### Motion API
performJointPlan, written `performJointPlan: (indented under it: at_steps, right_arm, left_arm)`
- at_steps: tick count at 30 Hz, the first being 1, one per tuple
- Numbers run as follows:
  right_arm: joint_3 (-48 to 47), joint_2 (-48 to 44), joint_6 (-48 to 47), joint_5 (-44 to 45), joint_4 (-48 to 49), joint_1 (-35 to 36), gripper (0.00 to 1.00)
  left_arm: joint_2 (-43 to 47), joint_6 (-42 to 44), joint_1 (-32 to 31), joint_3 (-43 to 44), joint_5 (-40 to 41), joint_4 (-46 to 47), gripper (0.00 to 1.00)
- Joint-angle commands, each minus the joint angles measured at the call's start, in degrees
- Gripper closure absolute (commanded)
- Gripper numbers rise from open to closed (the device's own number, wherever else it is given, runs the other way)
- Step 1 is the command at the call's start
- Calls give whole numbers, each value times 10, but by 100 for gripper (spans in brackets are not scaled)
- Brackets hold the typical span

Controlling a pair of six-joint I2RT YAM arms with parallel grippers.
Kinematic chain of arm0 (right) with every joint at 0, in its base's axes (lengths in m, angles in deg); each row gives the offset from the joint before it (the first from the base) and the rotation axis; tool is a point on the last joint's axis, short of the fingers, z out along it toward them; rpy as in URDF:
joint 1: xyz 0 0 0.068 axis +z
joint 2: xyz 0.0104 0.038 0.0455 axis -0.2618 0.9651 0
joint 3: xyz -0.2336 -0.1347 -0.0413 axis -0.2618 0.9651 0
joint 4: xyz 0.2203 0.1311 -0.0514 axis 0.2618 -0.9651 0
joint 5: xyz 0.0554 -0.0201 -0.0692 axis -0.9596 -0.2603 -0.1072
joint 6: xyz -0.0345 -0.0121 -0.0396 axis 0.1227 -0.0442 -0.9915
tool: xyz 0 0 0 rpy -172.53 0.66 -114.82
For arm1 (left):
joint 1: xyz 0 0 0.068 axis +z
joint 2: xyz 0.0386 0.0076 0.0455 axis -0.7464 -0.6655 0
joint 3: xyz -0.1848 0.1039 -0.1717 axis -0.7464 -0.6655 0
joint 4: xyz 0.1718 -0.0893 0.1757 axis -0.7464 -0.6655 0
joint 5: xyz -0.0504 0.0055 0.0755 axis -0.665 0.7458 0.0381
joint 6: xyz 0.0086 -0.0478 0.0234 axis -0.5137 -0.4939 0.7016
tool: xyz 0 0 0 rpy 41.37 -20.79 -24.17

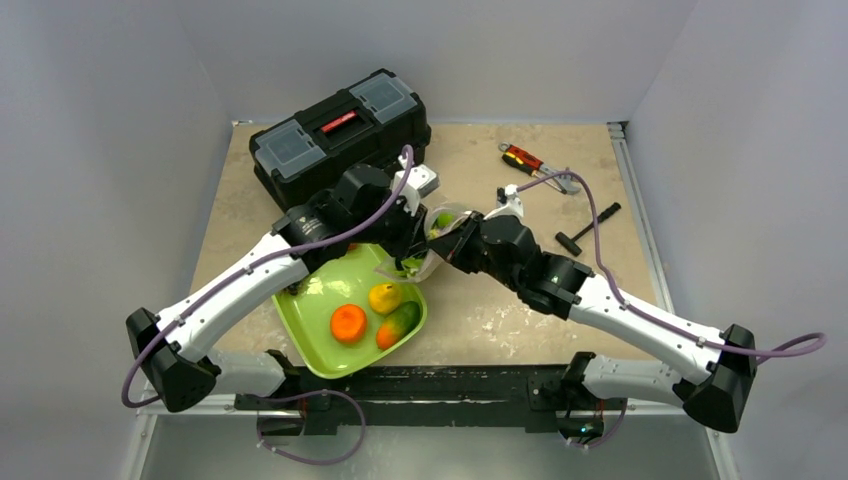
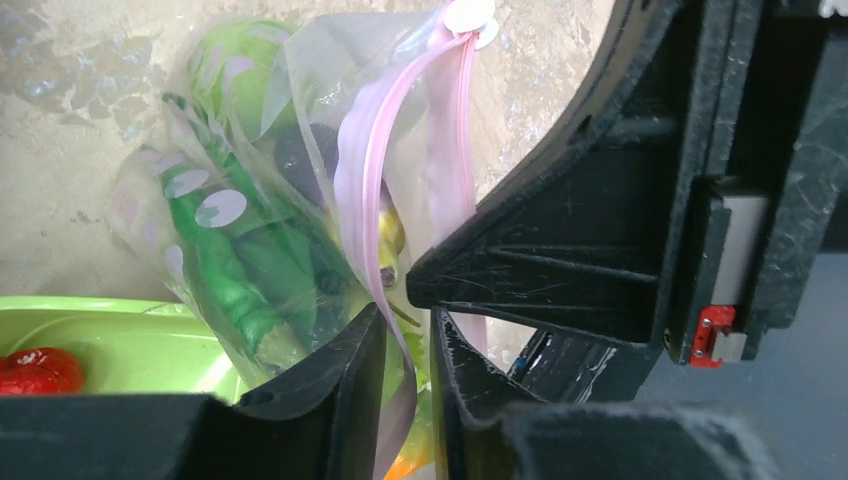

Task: Place the food in the zip-top bag and seal the zipper
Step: Adjust the zipper food storage bag at the center of the board.

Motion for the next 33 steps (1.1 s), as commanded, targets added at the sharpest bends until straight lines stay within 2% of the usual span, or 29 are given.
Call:
performJointPlan:
  at_steps: [1,5,9,13,16,18,20,23,24,26,27,28,29,30,33]
  right_arm:
    - [-28,-3,90,23,88,-4,100]
    - [-43,11,104,40,77,-4,100]
    - [-63,29,126,39,57,-4,100]
    - [-66,32,145,42,51,-4,100]
    - [-68,25,155,38,51,-4,100]
    - [-68,22,155,40,52,-4,98]
    - [-65,21,156,42,52,-4,96]
    - [-63,21,151,43,60,-4,92]
    - [-64,21,146,41,67,-4,90]
    - [-69,21,122,45,69,-4,80]
    - [-74,19,106,53,62,-4,71]
    - [-78,12,72,62,55,-4,54]
    - [-79,6,49,73,50,-4,48]
    - [-77,-6,17,84,43,-6,36]
    - [-49,-69,-105,111,29,-10,25]
  left_arm:
    - [22,20,-11,-6,8,35,71]
    - [23,26,-21,-9,18,37,49]
    - [22,38,-40,-9,52,34,44]
    - [21,60,-61,-14,115,33,43]
    - [13,71,-79,-14,190,28,53]
    - [5,67,-81,-11,223,23,65]
    - [-4,63,-82,-4,251,13,82]
    - [-13,62,-82,3,272,2,94]
    - [-13,62,-82,3,276,2,100]
    - [-12,60,-82,2,281,2,100]
    - [-10,61,-82,0,282,3,100]
    - [-9,62,-82,-1,284,3,100]
    - [-7,63,-82,-1,283,3,100]
    - [-4,64,-81,-2,279,2,100]
    - [8,67,-81,-8,254,10,100]
